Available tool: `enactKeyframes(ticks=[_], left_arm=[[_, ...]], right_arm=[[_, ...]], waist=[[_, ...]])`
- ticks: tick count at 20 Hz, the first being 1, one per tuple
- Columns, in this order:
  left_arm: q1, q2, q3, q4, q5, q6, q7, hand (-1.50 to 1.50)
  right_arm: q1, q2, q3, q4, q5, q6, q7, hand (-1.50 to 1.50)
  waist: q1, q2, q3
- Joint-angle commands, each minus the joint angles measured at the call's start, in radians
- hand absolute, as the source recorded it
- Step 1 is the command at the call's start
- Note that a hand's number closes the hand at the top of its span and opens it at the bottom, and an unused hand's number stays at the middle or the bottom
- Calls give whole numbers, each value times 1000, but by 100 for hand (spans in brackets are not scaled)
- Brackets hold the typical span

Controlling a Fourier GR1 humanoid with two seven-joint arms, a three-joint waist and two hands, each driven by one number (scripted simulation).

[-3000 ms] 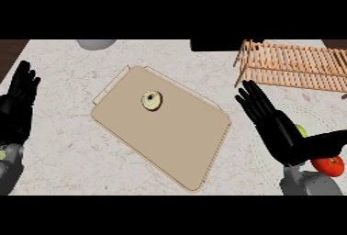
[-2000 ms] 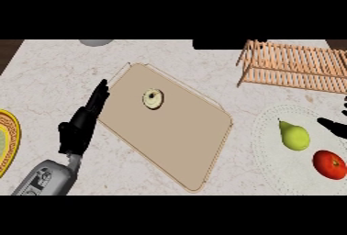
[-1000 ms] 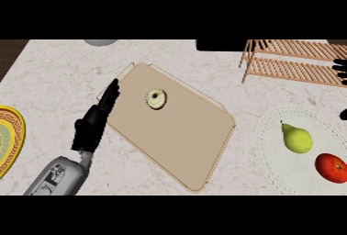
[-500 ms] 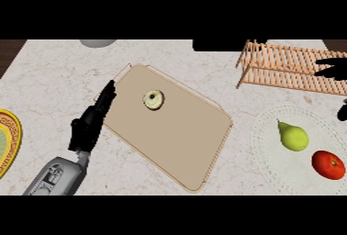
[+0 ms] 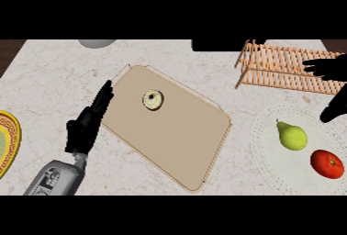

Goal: Pick the pear from the placemat and place it in the tiered shelf

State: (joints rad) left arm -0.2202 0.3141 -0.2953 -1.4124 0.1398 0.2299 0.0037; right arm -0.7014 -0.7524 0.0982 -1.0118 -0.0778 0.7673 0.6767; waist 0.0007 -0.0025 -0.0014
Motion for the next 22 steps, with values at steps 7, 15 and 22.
enactKeyframes(ticks=[7, 15, 22], left_arm=[[25, -15, 71, -17, -48, -66, 1, 0], [33, -80, 63, -42, -108, -54, 33, 0], [105, -70, 82, -70, -107, -99, -14, 0]], right_arm=[[63, 87, -60, -114, 41, -9, 110, -150], [119, 100, -91, -157, 89, 11, 115, -150], [99, 130, -88, -136, 120, 27, 133, -150]], waist=[[1, 2, 1], [-1, 1, 1], [7, 2, 1]])
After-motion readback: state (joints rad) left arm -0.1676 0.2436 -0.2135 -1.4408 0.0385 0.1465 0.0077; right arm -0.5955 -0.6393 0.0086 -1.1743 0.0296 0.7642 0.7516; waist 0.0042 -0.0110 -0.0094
